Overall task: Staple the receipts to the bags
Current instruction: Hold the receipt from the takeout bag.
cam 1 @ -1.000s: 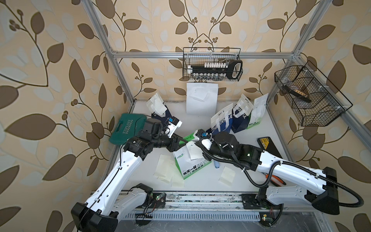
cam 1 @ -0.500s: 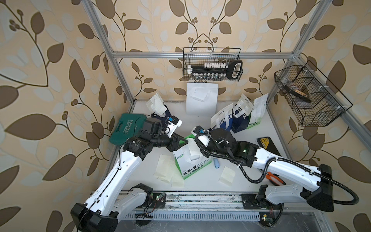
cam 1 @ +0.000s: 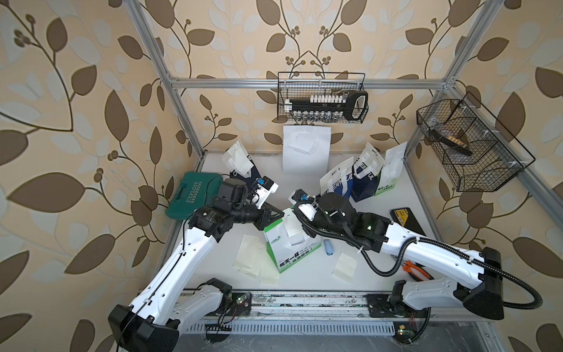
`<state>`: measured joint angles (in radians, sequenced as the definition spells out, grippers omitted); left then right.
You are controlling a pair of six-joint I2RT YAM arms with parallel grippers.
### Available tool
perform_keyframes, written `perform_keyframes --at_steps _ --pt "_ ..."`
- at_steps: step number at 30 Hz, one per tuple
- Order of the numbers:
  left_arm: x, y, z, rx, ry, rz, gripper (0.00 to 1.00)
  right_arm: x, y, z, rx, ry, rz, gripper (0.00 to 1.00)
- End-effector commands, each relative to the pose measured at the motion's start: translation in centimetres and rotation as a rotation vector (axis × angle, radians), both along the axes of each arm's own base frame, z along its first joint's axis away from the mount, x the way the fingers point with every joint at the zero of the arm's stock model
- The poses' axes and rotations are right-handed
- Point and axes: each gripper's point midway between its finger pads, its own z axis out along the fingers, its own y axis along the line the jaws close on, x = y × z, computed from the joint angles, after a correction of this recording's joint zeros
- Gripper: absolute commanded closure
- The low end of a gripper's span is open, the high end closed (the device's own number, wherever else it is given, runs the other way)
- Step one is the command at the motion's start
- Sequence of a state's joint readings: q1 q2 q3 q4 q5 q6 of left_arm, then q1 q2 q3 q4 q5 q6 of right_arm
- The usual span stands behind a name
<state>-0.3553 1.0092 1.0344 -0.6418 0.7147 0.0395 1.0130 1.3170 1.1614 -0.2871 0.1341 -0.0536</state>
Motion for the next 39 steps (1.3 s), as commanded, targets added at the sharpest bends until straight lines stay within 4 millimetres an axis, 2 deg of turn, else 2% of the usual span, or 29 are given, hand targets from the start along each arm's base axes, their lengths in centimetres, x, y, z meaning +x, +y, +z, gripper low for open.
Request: perform_keyframes --at_steps 1,3,4,6,7,8,13,22,28,31,34,37,39 --pt "0.2 -0.3 1.0 0.0 -0.047 -0.005 1.0 0.2 0.3 0.5 0.014 -0.01 0.001 1.0" --pt "0.3 -0.2 1.1 0.007 -0.058 0.002 1.0 0.4 0.1 0.3 0.016 -0.008 -0.017 1.0" --pt "0.3 -0.2 1.1 0.008 -0.063 0.002 1.0 0.4 0.0 0.2 0.021 -0.004 -0.028 0.93" --pt "0.1 -0.3 1.2 0.006 -0.07 -0.005 1.0 0.7 -0.3 0.2 0.035 0.001 -0.059 0.7" --pt "0.0 -0.3 1.2 0.006 -0.071 -0.011 1.0 1.0 -0.4 0.2 0.039 0.002 -0.08 0.64" --pt "-0.1 -0.4 1.2 0.005 -0.072 -0.017 1.0 1.4 -0.7 0.1 0.044 0.001 -0.111 0.61" --pt "-0.5 -0.7 1.2 0.0 -0.073 -0.045 1.0 3.1 -1.5 -0.4 0.048 0.003 -0.221 0.57" --pt "-1.0 -1.0 1.6 -0.016 -0.09 -0.066 1.0 5.1 -3.6 -1.8 -0.01 -0.018 -0.38 0.6" --pt "-0.6 -0.8 1.5 -0.006 -0.092 -0.048 1.0 6.1 -6.0 -0.9 0.03 -0.004 -0.474 0.59" --pt "-0.2 -0.6 1.7 0.008 -0.096 -0.02 1.0 5.4 -7.3 0.0 0.07 0.016 -0.497 0.53" --pt "0.5 -0.3 2.0 0.02 -0.105 0.023 1.0 3.5 -9.6 -0.9 0.11 0.103 -0.543 0.43" --pt "1.1 0.1 2.1 0.033 -0.112 0.06 1.0 1.0 -12.5 -4.3 0.124 0.266 -0.609 0.36" --pt "1.4 0.2 2.3 0.039 -0.11 0.079 1.0 -0.7 -14.4 -7.8 0.095 0.39 -0.659 0.35"
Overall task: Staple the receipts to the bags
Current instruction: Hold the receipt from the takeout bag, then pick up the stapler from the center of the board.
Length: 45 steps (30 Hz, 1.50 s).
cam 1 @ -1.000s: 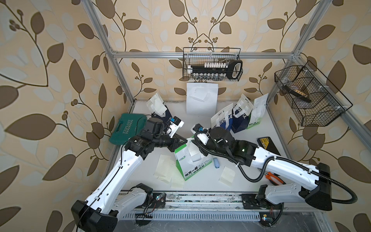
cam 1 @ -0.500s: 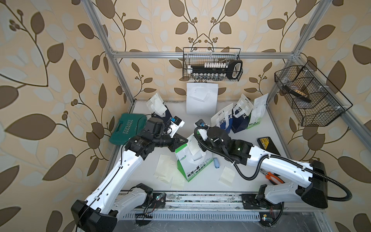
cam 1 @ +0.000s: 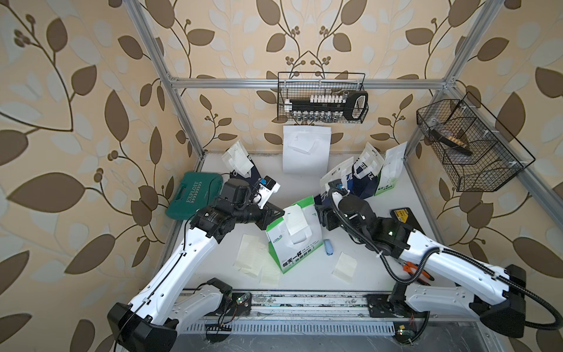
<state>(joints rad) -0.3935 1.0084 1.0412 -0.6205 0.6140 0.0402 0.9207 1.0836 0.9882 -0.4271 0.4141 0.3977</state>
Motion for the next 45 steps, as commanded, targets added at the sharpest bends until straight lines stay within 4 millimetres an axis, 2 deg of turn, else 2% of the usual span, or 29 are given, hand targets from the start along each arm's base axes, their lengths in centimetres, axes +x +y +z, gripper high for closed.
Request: perform_keyframes --at_steps 1,3,7,15,20,26,30,37,41,45 --pt "0.6 0.3 2.3 -0.011 -0.06 0.041 1.0 -3.4 -3.6 -7.5 -0.02 0.292 -0.1 0.35" --pt "0.7 0.3 2.4 -0.01 -0.061 0.044 1.0 -4.7 -5.0 -10.5 -0.035 0.397 -0.14 0.35" --pt "0.7 0.5 2.2 0.017 -0.056 0.06 1.0 -5.7 -6.3 -15.4 -0.055 0.57 -0.183 0.37" --pt "1.3 0.3 2.0 0.014 -0.049 0.073 1.0 -4.2 -4.1 -19.3 -0.136 0.661 -0.147 0.39" --pt "1.3 0.3 2.0 0.013 -0.051 0.075 1.0 -3.2 -2.8 -20.1 -0.14 0.663 -0.119 0.41" --pt "1.2 0.3 2.0 0.009 -0.05 0.071 1.0 -2.5 -1.4 -19.9 -0.148 0.641 -0.096 0.43" --pt "1.2 0.3 2.0 0.008 -0.052 0.071 1.0 -2.4 -2.1 -20.7 -0.201 0.642 -0.109 0.46" --pt "1.2 0.3 2.0 0.006 -0.055 0.07 1.0 -3.6 -2.1 -21.5 -0.254 0.684 -0.035 0.4" --pt "1.2 0.3 2.0 0.008 -0.053 0.069 1.0 -4.6 -2.2 -21.4 -0.299 0.678 -0.011 0.45" --pt "1.1 0.2 2.0 0.005 -0.054 0.065 1.0 -4.5 -3.1 -22.4 -0.38 0.679 -0.026 0.49"
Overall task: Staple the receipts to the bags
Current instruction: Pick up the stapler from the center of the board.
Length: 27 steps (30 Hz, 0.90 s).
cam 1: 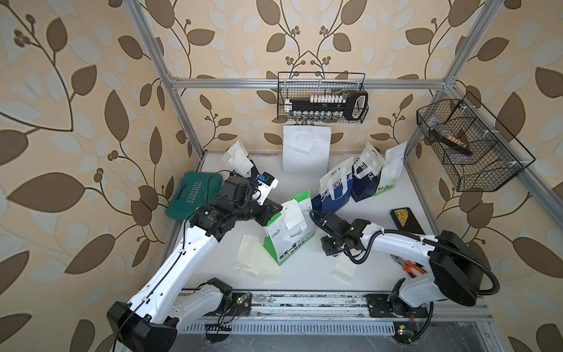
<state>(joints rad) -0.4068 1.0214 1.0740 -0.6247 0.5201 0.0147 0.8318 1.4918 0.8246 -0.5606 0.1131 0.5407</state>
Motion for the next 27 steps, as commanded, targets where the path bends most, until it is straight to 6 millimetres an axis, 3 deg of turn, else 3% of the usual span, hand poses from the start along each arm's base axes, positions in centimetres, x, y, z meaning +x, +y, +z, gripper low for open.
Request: perform_keyframes --at_steps 1,13,20,27 --pt "-0.1 -0.3 1.6 -0.03 -0.037 -0.008 1.0 0.2 -0.9 -0.7 -0.087 0.005 0.014 0.5" --pt "-0.1 -0.4 1.4 -0.03 -0.031 -0.01 1.0 1.8 -0.6 -1.4 -0.105 -0.03 -0.013 0.58" --pt "0.0 -0.4 1.4 -0.029 -0.029 -0.01 1.0 1.4 -1.1 -2.0 -0.132 -0.006 -0.007 0.64" --pt "0.0 -0.4 1.4 -0.031 -0.028 -0.009 1.0 1.8 -1.3 -1.1 -0.105 -0.049 -0.023 0.81"
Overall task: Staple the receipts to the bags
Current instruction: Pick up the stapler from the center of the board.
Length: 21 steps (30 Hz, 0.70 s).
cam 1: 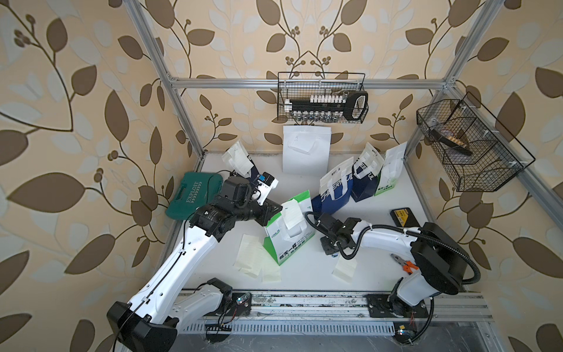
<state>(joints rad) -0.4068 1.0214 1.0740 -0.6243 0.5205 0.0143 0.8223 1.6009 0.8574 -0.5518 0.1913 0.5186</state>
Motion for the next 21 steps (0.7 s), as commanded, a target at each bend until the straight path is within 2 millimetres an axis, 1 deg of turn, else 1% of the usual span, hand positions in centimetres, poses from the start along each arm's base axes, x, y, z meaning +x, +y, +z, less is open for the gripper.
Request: perform_keyframes --at_steps 1,3,5,7,10,14,15,18,20,21 --pt "0.0 -0.4 1.5 -0.032 -0.03 -0.01 1.0 0.6 -0.3 1.2 0.014 -0.057 -0.01 0.82" --pt "0.0 -0.4 1.6 -0.036 -0.032 -0.009 1.0 1.1 -0.3 2.8 0.039 -0.105 -0.009 0.87" --pt "0.1 -0.5 1.6 -0.039 -0.03 -0.009 1.0 1.4 -0.3 5.0 0.072 -0.16 -0.008 0.91" --pt "0.1 -0.5 1.6 -0.04 -0.03 -0.006 1.0 1.6 -0.3 7.6 0.118 -0.218 -0.006 0.94" --pt "0.2 -0.6 1.8 -0.049 -0.031 -0.005 1.0 1.5 -0.2 12.2 0.219 -0.309 -0.002 0.95" --pt "0.3 -0.7 2.2 -0.064 -0.031 -0.001 1.0 1.7 1.3 20.7 0.379 -0.489 0.044 0.95" --pt "0.3 -0.7 2.3 -0.069 -0.032 0.003 1.0 1.9 1.9 23.0 0.417 -0.534 0.059 0.95" --pt "0.4 -0.7 2.7 -0.083 -0.031 0.015 1.0 2.5 4.3 28.9 0.559 -0.652 0.097 0.95" --pt "0.5 -0.6 2.8 -0.085 -0.032 0.027 1.0 3.0 5.9 32.0 0.649 -0.717 0.113 0.95" --pt "0.6 -0.5 2.8 -0.084 -0.032 0.033 1.0 3.4 6.7 33.3 0.69 -0.744 0.12 0.95"
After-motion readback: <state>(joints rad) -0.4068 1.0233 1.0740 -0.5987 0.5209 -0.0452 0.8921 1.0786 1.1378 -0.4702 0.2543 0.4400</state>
